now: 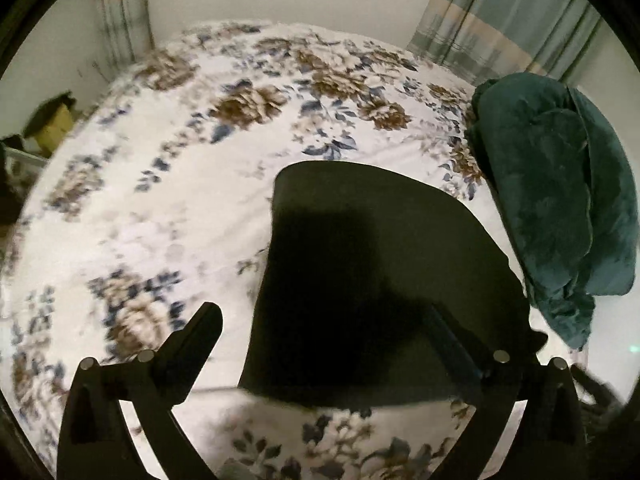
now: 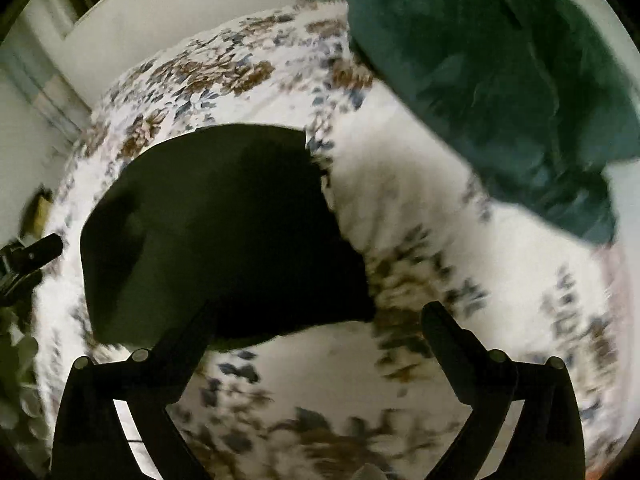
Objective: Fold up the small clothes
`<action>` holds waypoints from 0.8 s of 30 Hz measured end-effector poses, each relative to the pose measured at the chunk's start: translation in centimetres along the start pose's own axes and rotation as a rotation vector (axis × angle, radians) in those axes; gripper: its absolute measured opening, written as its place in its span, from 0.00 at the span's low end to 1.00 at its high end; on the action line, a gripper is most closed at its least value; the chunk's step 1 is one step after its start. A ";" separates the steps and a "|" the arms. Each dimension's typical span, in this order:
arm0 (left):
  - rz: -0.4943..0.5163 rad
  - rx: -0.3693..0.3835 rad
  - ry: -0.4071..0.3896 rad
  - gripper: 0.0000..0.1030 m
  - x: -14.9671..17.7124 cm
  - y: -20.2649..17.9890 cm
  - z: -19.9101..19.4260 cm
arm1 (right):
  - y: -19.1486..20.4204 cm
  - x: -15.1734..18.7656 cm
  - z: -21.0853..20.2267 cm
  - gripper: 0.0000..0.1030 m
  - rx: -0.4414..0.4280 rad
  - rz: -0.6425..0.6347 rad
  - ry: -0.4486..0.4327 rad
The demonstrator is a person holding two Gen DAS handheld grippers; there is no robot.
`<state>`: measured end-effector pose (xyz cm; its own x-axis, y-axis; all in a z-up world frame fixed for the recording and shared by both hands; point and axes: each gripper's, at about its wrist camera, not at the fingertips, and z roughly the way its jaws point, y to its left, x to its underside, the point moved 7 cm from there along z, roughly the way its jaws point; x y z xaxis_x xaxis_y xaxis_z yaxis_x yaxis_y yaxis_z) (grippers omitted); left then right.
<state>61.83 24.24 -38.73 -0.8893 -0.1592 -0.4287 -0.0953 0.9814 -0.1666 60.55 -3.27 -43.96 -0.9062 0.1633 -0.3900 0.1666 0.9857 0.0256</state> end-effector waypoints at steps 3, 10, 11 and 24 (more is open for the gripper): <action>0.009 -0.002 0.003 1.00 1.0 -1.0 -2.3 | -0.1 -0.3 -4.1 1.00 0.052 -0.042 -0.049; 0.054 -0.044 -0.055 1.00 3.4 -2.6 -11.6 | -0.3 1.8 -16.2 1.00 0.088 -0.077 -0.134; 0.061 -0.051 -0.071 1.00 3.8 -2.8 -13.2 | -0.5 2.5 -18.2 1.00 0.087 -0.082 -0.149; 0.093 -0.099 -0.262 1.00 9.4 -5.7 -31.4 | -1.2 9.5 -40.5 1.00 0.055 -0.128 -0.359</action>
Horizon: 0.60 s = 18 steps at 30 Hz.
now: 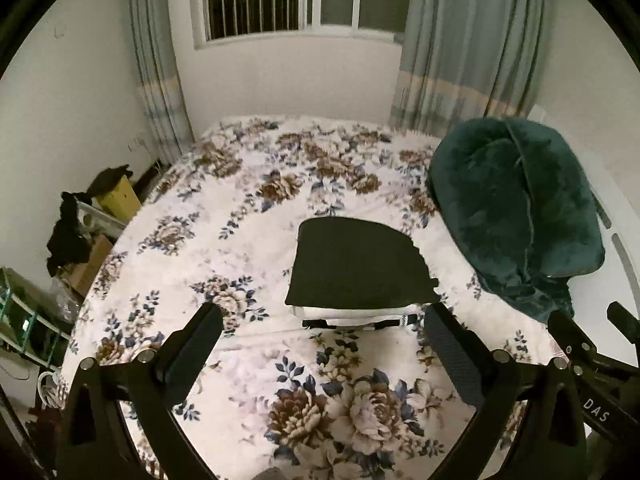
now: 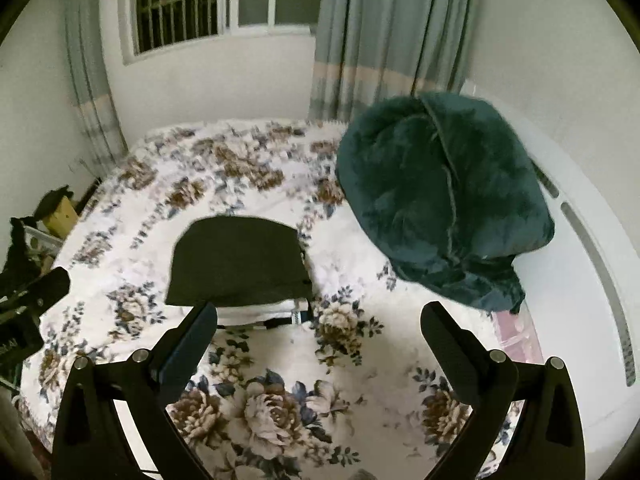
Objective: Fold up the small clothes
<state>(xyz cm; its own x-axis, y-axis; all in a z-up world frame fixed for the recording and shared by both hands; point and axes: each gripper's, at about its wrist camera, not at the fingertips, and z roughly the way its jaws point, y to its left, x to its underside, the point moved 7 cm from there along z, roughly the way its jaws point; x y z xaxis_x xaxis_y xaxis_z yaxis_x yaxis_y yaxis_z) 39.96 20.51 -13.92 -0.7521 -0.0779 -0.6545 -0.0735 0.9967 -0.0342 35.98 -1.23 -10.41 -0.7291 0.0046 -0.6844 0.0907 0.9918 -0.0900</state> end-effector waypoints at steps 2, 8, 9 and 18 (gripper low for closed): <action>-0.005 0.005 -0.017 1.00 0.2 0.0 -2.2 | -0.4 0.1 -2.9 1.00 -0.008 0.002 -0.025; 0.002 -0.010 -0.065 1.00 1.0 -0.1 -7.8 | -1.4 0.0 -11.4 1.00 -0.032 0.009 -0.106; 0.005 -0.015 -0.071 1.00 1.2 -0.2 -8.4 | -1.5 0.1 -12.5 1.00 -0.036 0.010 -0.117; 0.001 -0.034 -0.126 1.00 2.5 -0.1 -13.4 | -2.5 0.7 -20.1 1.00 -0.046 -0.017 -0.195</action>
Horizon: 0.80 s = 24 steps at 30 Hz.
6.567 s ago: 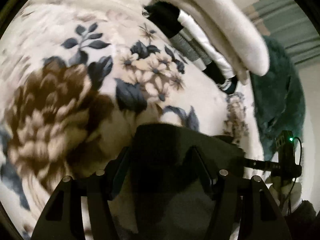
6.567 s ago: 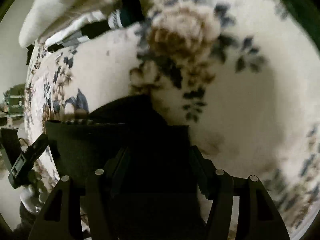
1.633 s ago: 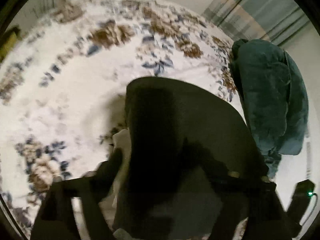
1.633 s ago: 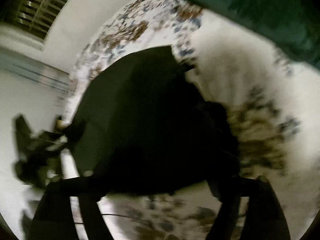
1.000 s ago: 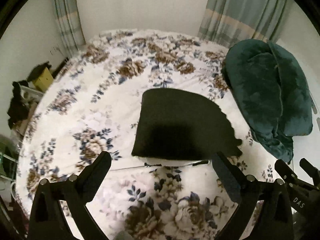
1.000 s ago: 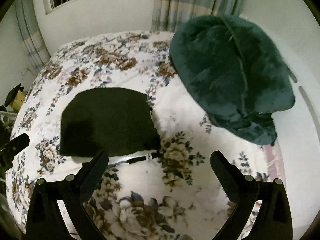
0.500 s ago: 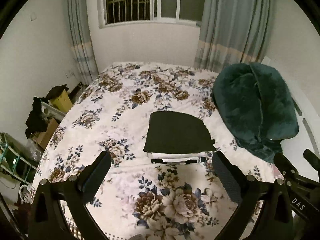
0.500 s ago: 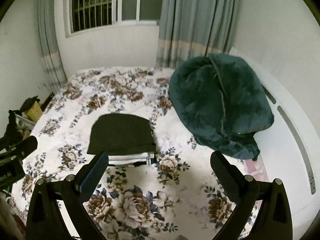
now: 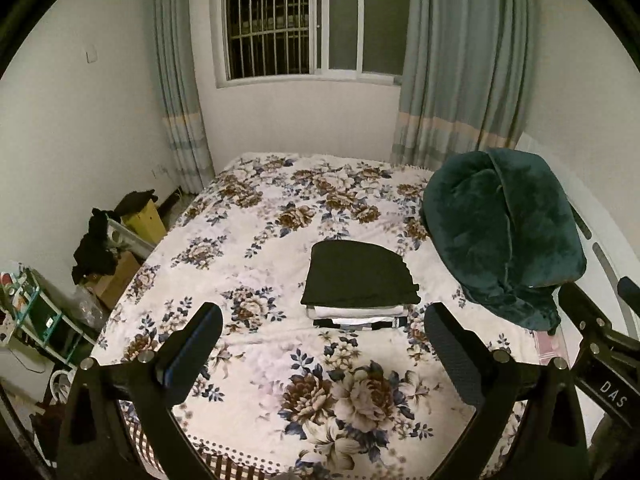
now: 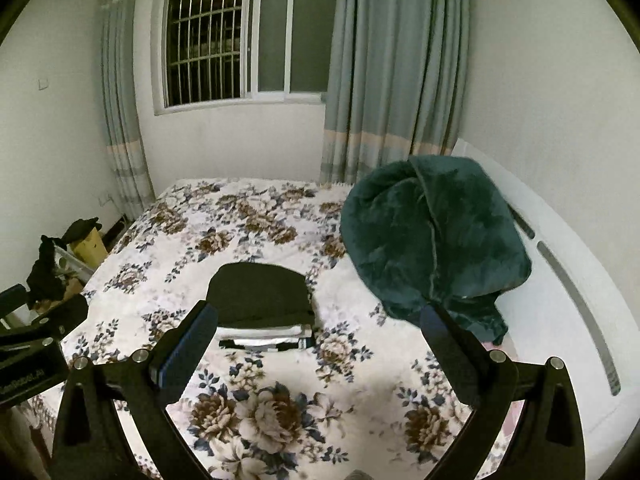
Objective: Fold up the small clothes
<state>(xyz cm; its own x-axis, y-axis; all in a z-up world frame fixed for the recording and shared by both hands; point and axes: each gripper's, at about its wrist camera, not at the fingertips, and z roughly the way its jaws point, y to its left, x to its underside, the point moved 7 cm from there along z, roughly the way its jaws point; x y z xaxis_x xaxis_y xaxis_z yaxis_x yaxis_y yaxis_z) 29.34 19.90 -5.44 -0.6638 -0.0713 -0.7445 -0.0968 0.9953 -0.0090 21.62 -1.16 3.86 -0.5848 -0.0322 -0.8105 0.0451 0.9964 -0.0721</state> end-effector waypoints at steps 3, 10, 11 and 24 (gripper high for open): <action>-0.004 0.002 -0.008 1.00 0.2 0.0 -0.9 | -0.5 -0.4 -1.8 1.00 0.002 -0.001 -0.023; -0.016 0.000 -0.026 1.00 0.9 0.0 -2.7 | -1.0 -0.5 -3.8 1.00 -0.009 -0.020 -0.037; -0.017 0.001 -0.026 1.00 0.9 0.0 -2.7 | -1.1 -0.5 -3.6 1.00 -0.013 -0.022 -0.037; -0.023 -0.004 -0.014 1.00 1.3 -0.2 -3.7 | -1.2 -0.3 -3.4 1.00 -0.035 -0.041 -0.019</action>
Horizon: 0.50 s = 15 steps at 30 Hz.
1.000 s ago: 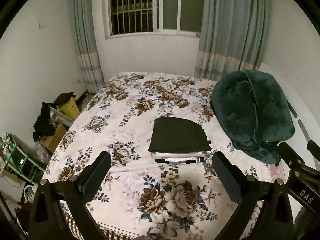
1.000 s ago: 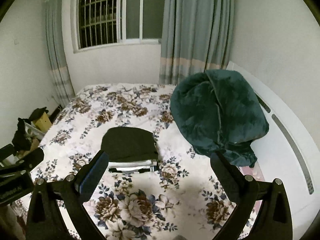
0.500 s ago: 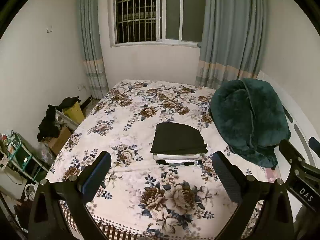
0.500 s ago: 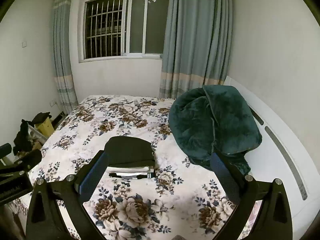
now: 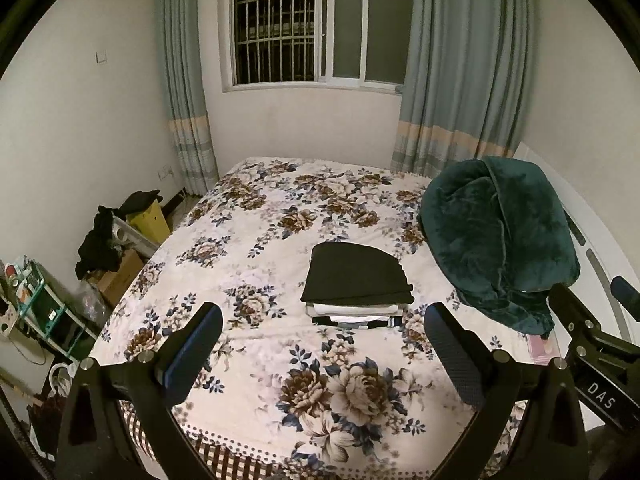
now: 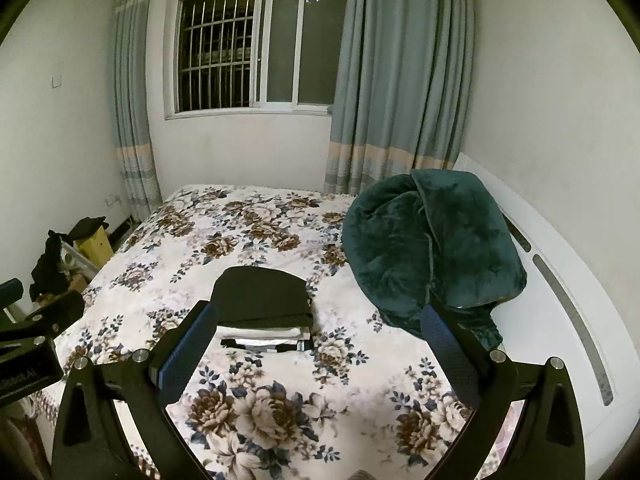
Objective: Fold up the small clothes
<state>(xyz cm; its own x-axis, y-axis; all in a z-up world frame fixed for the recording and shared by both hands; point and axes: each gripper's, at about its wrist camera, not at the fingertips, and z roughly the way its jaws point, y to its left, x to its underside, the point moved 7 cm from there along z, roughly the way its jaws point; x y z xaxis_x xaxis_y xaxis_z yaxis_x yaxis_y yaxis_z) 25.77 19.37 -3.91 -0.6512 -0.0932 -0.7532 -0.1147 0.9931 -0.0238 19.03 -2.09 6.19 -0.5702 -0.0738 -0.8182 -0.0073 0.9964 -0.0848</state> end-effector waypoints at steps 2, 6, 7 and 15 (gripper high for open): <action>-0.004 -0.003 -0.002 1.00 0.0 0.0 -0.4 | 0.0 -0.1 0.0 1.00 -0.006 -0.004 -0.003; -0.008 -0.009 -0.002 1.00 -0.4 0.3 -0.6 | 0.1 -0.5 0.1 1.00 -0.018 -0.010 -0.005; -0.009 -0.012 -0.003 1.00 -0.4 0.3 -0.8 | 0.1 -0.8 0.4 1.00 -0.022 -0.014 -0.006; -0.020 -0.029 -0.011 1.00 -1.5 0.9 -0.6 | 0.0 -1.3 1.1 1.00 -0.043 -0.019 -0.013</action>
<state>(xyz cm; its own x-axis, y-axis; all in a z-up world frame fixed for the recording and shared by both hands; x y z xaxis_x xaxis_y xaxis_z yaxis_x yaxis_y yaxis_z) 26.19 20.33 -2.36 -0.6402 -0.1120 -0.7600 -0.1493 0.9886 -0.0199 20.70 -2.01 6.65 -0.5590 -0.0930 -0.8239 -0.0534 0.9957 -0.0761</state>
